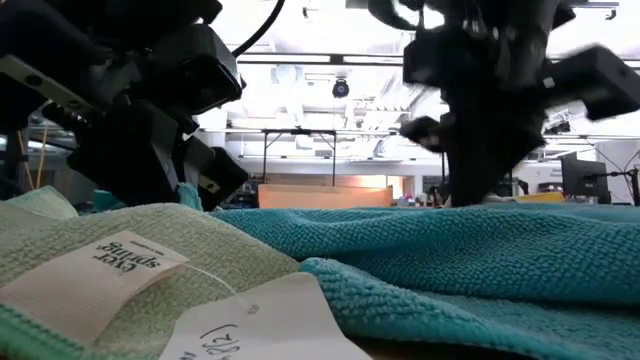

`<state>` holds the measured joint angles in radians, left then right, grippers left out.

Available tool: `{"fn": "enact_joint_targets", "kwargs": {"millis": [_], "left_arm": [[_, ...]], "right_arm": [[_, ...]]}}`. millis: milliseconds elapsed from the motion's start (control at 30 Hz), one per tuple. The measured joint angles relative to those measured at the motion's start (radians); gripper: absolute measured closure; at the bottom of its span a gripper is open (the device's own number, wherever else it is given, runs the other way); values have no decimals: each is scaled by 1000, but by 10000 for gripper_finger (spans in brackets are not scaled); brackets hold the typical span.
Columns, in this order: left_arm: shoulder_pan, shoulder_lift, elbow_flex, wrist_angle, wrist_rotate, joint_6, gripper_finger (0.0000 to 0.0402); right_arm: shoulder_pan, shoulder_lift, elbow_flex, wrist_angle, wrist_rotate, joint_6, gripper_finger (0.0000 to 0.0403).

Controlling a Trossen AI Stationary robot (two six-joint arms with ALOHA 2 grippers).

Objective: Fold microfiber towels
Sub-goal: Fold the bottom blue microfiber cloth

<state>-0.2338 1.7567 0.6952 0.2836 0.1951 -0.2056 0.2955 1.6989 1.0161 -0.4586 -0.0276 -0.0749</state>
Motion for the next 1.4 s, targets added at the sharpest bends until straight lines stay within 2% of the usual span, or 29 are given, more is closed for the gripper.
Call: {"fn": "enact_joint_targets", "kwargs": {"millis": [267, 433, 767, 1100, 1400], "left_arm": [[30, -87, 0, 1, -14, 0, 400], [50, -176, 0, 4, -101, 71, 400], [94, -434, 0, -49, -302, 242, 401], [154, -609, 6, -222, -467, 254, 401], [210, -633, 202, -519, -586, 272, 401]], "right_arm": [[53, -186, 0, -87, 184, 74, 402], [105, -264, 0, -203, 345, 183, 402], [194, -395, 0, -462, 683, 528, 403], [277, -516, 0, -475, 978, 660, 403], [351, -631, 0, -462, 1131, 673, 403]]}}
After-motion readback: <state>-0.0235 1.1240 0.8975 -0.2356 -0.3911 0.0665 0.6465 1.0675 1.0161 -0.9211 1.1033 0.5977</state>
